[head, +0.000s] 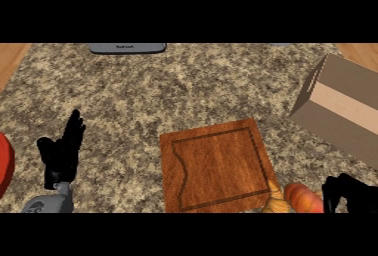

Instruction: Pick the squash from the cutting board and place it in the cardboard box

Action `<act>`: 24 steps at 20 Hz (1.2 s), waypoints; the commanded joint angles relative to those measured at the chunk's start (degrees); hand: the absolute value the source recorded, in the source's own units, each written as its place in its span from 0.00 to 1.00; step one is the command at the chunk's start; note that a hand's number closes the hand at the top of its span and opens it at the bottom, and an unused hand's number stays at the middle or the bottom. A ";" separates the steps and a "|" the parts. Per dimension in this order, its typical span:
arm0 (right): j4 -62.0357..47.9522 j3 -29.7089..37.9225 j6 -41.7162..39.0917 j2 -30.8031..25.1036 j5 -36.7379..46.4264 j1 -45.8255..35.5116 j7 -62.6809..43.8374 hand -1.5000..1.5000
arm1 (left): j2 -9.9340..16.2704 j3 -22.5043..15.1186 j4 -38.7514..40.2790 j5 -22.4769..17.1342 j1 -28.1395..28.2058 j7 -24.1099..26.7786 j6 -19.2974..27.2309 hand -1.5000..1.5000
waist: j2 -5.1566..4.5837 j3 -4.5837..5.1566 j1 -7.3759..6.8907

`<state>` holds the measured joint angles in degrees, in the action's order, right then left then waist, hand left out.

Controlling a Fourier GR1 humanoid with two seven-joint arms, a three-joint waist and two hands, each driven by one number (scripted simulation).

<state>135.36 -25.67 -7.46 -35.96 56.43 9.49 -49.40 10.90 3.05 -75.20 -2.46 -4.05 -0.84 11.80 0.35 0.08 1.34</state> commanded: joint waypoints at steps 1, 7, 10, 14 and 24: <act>13.52 9.99 -3.67 -2.28 -8.88 0.63 -1.14 1.00 | 0.43 0.04 -1.73 -0.13 0.32 -1.23 -0.30 0.50 | -0.09 -0.06 -0.35; 11.07 20.47 -7.46 -2.07 -11.81 -3.71 1.45 1.00 | -1.91 -1.53 -0.54 1.60 -0.67 -1.09 1.56 0.50 | -0.09 -0.05 0.07; 5.43 28.48 -5.74 -1.29 -15.97 -5.04 6.98 1.00 | -0.25 -0.22 -2.07 0.67 -0.38 -1.53 0.57 0.50 | -0.06 -0.14 -0.07; -6.07 38.06 -8.37 -1.87 -23.90 -12.80 12.67 1.00 | 1.03 0.42 -1.84 -0.46 -0.06 -0.92 -1.91 0.50 | -0.27 -0.09 -1.04; -42.98 47.01 -1.65 -5.24 -25.97 -18.85 41.02 1.00 | -1.78 -2.03 -4.85 2.19 0.57 -4.14 0.82 0.50 | -0.51 -0.15 -2.11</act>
<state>104.57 19.50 -11.39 -40.20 29.98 -7.36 -17.91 9.19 1.50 -77.59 -0.60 -4.32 -2.84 12.45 -0.12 -0.04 -0.40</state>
